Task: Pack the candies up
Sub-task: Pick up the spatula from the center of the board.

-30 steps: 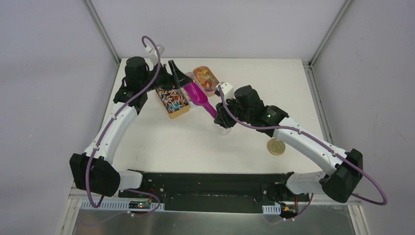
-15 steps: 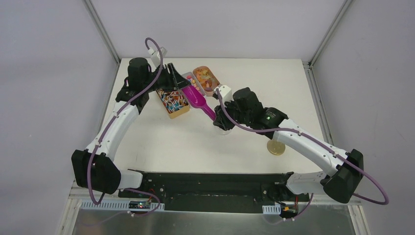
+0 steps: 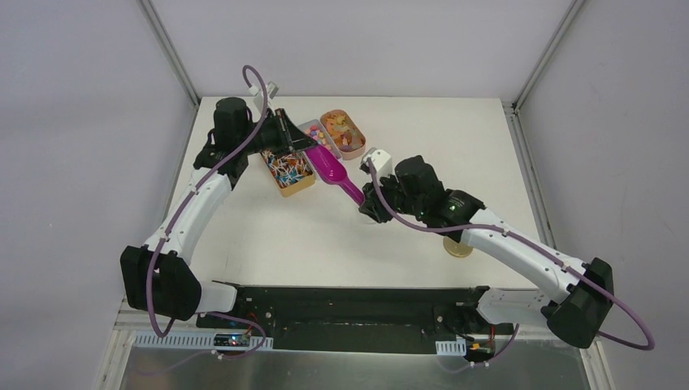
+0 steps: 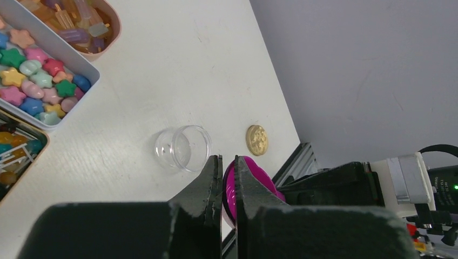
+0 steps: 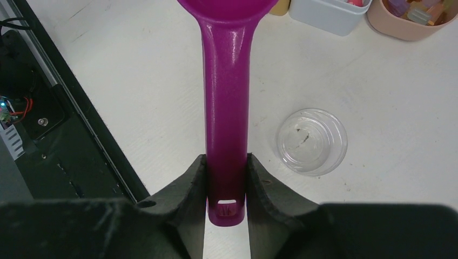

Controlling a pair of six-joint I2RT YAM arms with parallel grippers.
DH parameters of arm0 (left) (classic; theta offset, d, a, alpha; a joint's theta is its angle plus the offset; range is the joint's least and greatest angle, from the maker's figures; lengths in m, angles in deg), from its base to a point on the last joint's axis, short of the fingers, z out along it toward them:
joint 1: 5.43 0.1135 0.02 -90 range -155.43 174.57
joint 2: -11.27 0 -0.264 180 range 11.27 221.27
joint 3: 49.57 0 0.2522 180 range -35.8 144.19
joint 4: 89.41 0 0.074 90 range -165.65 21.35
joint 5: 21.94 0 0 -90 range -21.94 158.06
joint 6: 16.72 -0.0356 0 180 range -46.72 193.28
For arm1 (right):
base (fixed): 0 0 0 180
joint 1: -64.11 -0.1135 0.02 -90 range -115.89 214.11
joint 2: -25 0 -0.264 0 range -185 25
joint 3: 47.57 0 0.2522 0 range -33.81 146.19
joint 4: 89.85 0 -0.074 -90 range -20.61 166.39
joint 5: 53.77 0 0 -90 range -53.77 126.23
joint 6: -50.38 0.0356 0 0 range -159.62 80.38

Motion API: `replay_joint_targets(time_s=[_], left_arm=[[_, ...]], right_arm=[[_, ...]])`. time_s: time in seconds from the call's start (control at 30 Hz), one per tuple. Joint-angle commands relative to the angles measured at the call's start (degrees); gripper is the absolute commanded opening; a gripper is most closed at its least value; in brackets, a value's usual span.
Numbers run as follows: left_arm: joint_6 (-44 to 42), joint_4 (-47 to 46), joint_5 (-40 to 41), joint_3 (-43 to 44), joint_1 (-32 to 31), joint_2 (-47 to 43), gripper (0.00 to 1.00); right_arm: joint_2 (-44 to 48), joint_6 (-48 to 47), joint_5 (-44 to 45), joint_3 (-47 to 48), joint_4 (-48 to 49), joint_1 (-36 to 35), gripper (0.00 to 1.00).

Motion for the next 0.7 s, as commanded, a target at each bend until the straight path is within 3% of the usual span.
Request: replay_joint_targets(time_s=[0.0, 0.07, 0.2, 0.4, 0.43, 0.47, 0.67], left_arm=[[4.93, -3.13, -2.59, -2.86, 0.19, -0.90, 0.00], [7.32, -5.01, -3.09, -4.32, 0.46, -1.36, 0.00], [14.83, -11.13, -5.42, -8.04, 2.03, -2.08, 0.00], [29.81, -26.45, -9.11, -16.38, 5.11, -3.27, 0.00], [31.14, -28.66, -9.41, -17.56, 5.51, -3.53, 0.00], [32.93, -30.23, -9.55, -18.47, 6.01, -3.68, 0.00], [42.87, -40.29, -9.64, -23.20, 7.40, -4.25, 0.00]], right_arm=[[4.64, 0.03, 1.75, -1.56, 9.90, -0.23, 0.27], [5.96, 0.57, 1.84, -2.76, 12.17, -0.19, 0.44], [9.61, 1.78, -0.68, -6.47, 19.13, -0.09, 0.63], [11.82, 3.80, -1.21, -9.04, 25.48, 0.08, 0.65], [12.22, 5.06, 1.34, -9.65, 26.21, 0.20, 0.77], [12.60, 5.65, 2.20, -10.15, 26.77, 0.39, 0.80], [12.39, 6.35, -0.08, -10.66, 27.77, 1.01, 0.78]])
